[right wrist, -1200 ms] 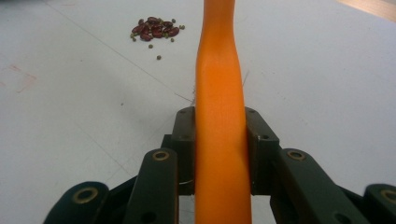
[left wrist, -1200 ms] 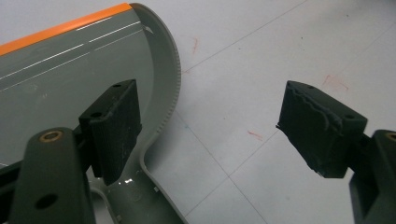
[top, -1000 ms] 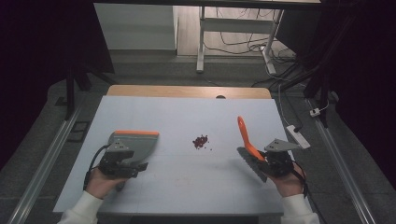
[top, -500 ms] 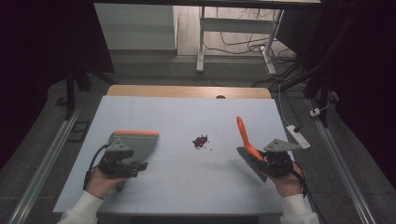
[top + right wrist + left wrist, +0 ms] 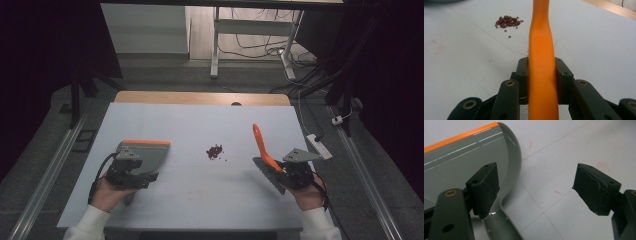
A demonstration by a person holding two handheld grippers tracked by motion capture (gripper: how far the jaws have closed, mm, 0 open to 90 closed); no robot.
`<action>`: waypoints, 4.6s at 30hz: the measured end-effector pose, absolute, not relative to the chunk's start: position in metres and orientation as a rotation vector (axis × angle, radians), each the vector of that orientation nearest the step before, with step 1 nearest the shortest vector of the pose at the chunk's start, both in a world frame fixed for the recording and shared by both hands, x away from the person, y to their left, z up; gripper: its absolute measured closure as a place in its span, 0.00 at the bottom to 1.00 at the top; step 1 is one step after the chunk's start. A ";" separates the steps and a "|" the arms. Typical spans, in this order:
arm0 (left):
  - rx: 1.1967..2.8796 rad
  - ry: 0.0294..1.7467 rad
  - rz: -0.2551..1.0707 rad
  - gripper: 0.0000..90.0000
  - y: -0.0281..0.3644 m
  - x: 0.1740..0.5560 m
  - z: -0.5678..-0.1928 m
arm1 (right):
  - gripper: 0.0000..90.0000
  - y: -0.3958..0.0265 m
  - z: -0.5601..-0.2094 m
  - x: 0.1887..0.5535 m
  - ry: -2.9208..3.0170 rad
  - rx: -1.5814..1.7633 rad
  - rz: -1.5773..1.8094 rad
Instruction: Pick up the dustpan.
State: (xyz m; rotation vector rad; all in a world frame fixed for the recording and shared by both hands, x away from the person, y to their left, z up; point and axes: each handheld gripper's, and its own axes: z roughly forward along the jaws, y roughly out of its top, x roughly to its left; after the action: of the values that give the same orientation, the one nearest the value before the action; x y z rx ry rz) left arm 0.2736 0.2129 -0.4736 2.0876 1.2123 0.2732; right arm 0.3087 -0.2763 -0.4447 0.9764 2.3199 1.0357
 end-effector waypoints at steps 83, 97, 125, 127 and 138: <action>1.920 1.767 0.179 0.32 0.233 0.281 -0.524 | 0.78 -0.270 -0.443 0.306 2.337 0.932 1.047; 1.899 1.769 0.182 0.50 0.233 0.281 -0.525 | 0.78 -0.270 -0.444 0.306 2.340 0.932 1.044; 1.850 1.747 0.158 0.68 0.243 0.280 -0.525 | 0.78 -0.270 -0.444 0.306 2.341 0.937 1.040; 1.852 1.735 0.164 0.68 0.244 0.280 -0.526 | 0.78 -0.270 -0.444 0.306 2.342 0.937 1.040; 1.847 1.667 0.175 0.68 0.247 0.279 -0.526 | 0.78 -0.270 -0.444 0.306 2.341 0.930 1.038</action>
State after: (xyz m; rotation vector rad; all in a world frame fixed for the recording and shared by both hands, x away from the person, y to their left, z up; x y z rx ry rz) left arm 0.2789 0.2473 -0.5261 1.8471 1.6671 0.1749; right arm 0.3063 -0.2701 -0.4441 0.9301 2.3415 1.0378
